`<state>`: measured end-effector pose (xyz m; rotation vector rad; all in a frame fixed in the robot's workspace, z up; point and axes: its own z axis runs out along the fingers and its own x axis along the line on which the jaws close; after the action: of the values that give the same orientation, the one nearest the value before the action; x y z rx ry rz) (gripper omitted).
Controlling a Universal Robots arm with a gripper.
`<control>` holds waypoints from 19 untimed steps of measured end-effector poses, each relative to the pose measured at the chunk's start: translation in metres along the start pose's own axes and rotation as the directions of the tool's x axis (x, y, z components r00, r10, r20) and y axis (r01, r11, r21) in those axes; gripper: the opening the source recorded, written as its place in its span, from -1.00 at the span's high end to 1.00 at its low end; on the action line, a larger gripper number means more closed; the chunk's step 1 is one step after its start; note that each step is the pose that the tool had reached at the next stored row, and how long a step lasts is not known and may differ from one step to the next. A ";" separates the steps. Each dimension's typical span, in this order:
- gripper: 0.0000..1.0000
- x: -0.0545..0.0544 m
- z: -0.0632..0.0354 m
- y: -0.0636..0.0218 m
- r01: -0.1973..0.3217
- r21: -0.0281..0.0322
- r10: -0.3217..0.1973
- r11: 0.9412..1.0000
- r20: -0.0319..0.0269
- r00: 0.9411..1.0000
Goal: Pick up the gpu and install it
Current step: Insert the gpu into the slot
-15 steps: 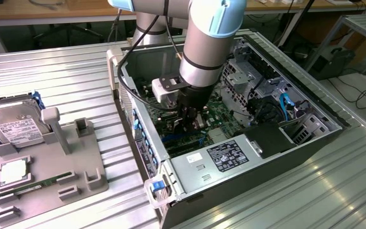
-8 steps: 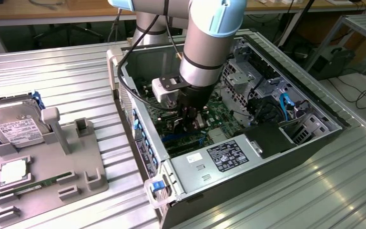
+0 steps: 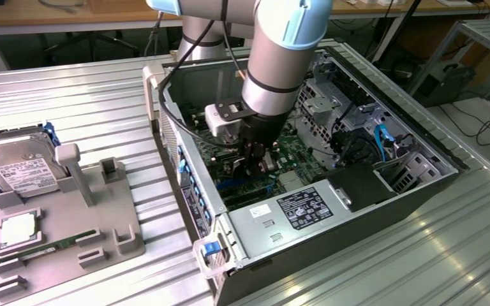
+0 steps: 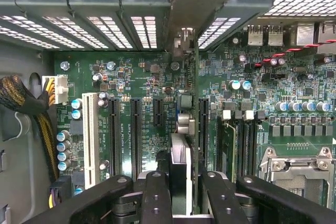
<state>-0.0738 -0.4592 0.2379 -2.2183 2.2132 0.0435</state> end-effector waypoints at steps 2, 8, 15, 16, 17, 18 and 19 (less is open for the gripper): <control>0.45 0.000 0.0002 -0.0002 0.000 -0.001 0.000 1.000 0.000 1.000; 0.45 0.000 0.0004 -0.0003 0.000 -0.002 0.000 1.000 -0.003 1.000; 0.45 0.000 0.0006 -0.0003 0.000 -0.002 0.000 1.000 -0.010 1.000; 0.45 0.000 0.0010 -0.0003 0.000 -0.002 0.000 1.000 -0.010 1.000; 0.45 0.000 0.0018 -0.0003 0.000 -0.002 0.000 1.000 -0.010 1.000; 0.45 0.000 0.0030 -0.0003 0.000 -0.002 0.000 1.000 -0.010 1.000; 0.45 0.000 0.0048 -0.0003 0.000 -0.003 0.000 1.000 -0.010 1.000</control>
<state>-0.0735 -0.4594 0.2331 -2.2244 2.2196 0.0357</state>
